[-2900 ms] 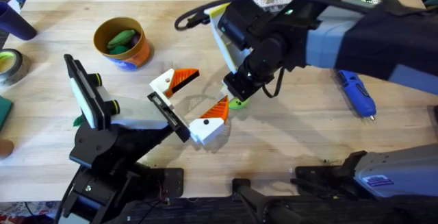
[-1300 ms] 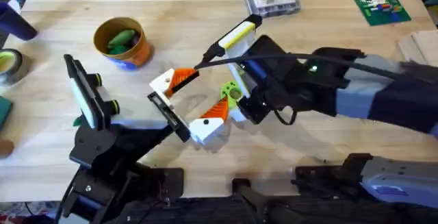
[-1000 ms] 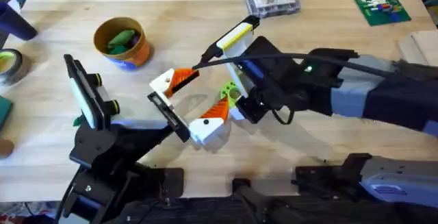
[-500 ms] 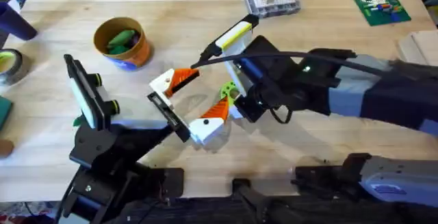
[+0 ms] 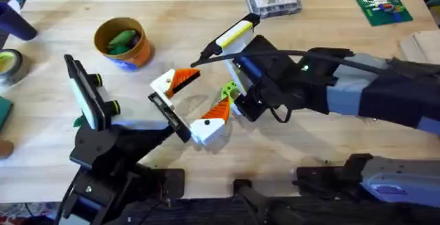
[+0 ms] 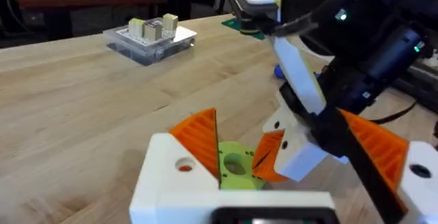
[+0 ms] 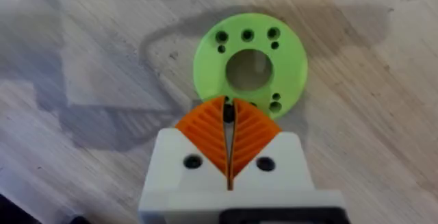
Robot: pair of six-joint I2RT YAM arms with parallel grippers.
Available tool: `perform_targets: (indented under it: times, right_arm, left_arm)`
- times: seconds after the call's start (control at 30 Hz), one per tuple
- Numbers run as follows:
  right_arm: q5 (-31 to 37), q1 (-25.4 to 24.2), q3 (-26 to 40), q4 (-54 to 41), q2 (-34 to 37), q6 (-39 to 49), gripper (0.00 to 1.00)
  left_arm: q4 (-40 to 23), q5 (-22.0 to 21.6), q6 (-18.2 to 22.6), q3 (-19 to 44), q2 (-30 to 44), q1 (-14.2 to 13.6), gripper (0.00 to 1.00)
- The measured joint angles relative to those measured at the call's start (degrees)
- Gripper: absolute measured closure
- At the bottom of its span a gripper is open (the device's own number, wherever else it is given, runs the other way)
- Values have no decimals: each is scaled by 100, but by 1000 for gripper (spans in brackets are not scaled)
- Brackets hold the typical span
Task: Pick up the gripper from the table and insert it into the empty holder that is missing its gripper. Then pick up a screw, insert it into the mounting hole, and use the screwdriver to tighten it. Finally, clean up the table by picking up the vegetable and placing it into the bucket.
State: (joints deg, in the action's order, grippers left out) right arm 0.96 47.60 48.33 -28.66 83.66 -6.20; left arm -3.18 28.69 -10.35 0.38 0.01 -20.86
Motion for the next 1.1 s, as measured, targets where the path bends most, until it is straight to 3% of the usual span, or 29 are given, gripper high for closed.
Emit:
perform_targets:
  times: [0.2,0.57,0.83,1.1]
  right_arm:
    - [-39,-37,414,-641,0,0,994]
    - [-60,-354,2596,-2506,-4,183,995]
    - [-336,-260,3686,-2899,-7,286,995]
    - [-705,336,3891,-2887,-7,308,995]
  left_arm:
    - [0,0,0,0,0,0,14]
    - [0,59,4,0,0,0,15]
    - [-9,1072,322,0,-2,0,14]
    - [-48,1749,398,0,0,0,14]
